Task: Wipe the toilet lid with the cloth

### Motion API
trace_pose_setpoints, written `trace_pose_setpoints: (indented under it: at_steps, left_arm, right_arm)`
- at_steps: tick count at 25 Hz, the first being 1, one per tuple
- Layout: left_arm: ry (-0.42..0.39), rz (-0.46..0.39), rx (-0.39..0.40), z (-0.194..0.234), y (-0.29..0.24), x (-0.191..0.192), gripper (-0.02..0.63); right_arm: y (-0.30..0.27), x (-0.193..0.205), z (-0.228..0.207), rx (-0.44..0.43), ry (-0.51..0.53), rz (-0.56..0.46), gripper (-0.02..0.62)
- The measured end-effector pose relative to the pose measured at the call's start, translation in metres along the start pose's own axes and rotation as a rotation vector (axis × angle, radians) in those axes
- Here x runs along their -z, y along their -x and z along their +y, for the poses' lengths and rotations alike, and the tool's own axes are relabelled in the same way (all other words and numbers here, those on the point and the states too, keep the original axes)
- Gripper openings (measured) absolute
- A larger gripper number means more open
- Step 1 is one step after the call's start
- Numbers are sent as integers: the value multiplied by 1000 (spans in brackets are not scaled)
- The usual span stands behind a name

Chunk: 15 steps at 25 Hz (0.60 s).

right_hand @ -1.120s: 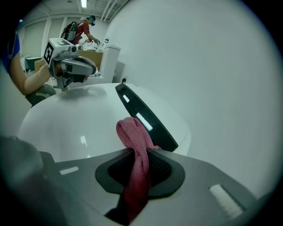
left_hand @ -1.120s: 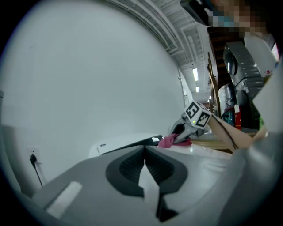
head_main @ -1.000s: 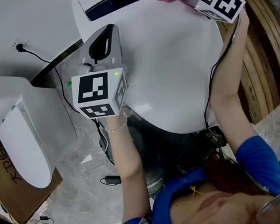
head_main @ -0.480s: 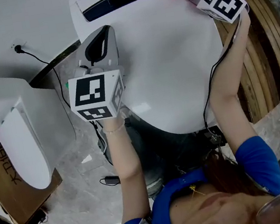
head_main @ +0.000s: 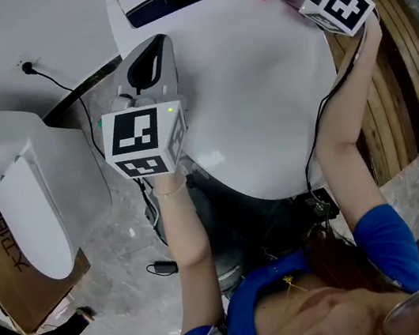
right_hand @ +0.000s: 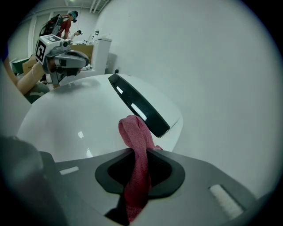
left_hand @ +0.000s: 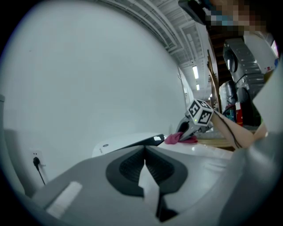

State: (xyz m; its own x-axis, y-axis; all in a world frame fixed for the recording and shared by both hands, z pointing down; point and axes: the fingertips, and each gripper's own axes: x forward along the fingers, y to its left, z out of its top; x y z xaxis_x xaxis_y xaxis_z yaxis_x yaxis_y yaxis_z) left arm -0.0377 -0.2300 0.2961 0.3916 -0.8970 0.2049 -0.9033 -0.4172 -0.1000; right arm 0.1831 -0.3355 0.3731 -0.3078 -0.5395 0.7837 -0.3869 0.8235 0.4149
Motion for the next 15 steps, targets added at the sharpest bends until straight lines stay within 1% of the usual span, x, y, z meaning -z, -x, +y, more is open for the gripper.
trace_pose_setpoints:
  at_steps: [15]
  left_arm:
    - [-10,0,-33,11,6,-3,3]
  right_arm:
    - [7,7,18,-72,37,96,74]
